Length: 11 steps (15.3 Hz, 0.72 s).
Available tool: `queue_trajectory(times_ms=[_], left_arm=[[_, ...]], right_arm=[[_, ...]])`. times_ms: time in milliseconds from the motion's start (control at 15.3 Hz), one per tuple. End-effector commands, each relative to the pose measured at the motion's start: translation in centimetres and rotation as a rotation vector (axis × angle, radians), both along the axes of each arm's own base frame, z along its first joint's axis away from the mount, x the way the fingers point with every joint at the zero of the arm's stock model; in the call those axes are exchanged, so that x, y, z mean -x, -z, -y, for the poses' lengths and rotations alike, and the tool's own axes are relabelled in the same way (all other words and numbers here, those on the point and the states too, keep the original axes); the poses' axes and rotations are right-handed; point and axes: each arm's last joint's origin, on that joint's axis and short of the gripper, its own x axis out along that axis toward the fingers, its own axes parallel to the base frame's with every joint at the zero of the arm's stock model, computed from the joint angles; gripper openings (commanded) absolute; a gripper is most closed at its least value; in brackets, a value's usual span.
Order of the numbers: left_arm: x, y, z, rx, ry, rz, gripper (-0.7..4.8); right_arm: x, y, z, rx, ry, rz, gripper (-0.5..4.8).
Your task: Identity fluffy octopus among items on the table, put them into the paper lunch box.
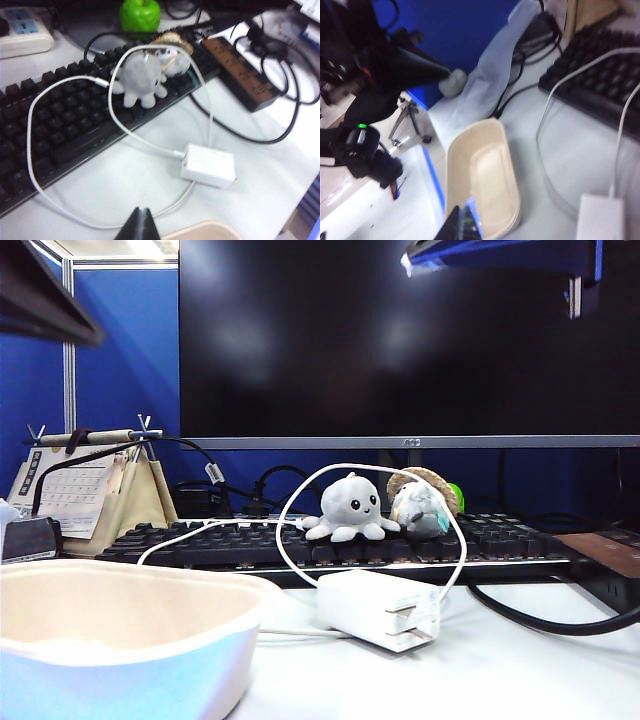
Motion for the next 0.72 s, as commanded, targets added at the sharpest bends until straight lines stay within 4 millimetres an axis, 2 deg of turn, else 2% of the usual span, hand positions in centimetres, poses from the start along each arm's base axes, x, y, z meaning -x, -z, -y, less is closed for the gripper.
queue_trajectory(times_ms=[66, 262, 393, 590, 655, 721], left_arm=[[-0.7, -0.5, 1.0, 0.024, 0.045, 0.076, -0.04], [-1.1, -1.6, 1.9, 0.077, 0.078, 0.194, -0.04], [-1.1, -2.2, 2.1, 0.110, 0.090, 0.260, -0.04], [-1.2, -2.5, 2.1, 0.118, 0.084, 0.283, -0.04], [-1.2, -2.4, 2.1, 0.116, 0.084, 0.279, -0.04], [-1.3, -2.3, 2.1, 0.113, 0.084, 0.273, -0.04]], right_arm=[[-0.8, -0.4, -0.3, -0.001, 0.072, 0.069, -0.05], [-2.4, 0.3, -0.7, 0.055, 0.225, 0.099, -0.04], [-4.1, 1.5, -1.5, 0.079, 0.266, 0.097, 0.14], [-6.2, 3.4, -2.6, 0.086, 0.254, 0.079, 0.15], [-7.0, 4.2, -3.0, 0.089, 0.257, 0.076, 0.82], [-7.8, 5.0, -3.4, 0.087, 0.257, 0.078, 1.91]])
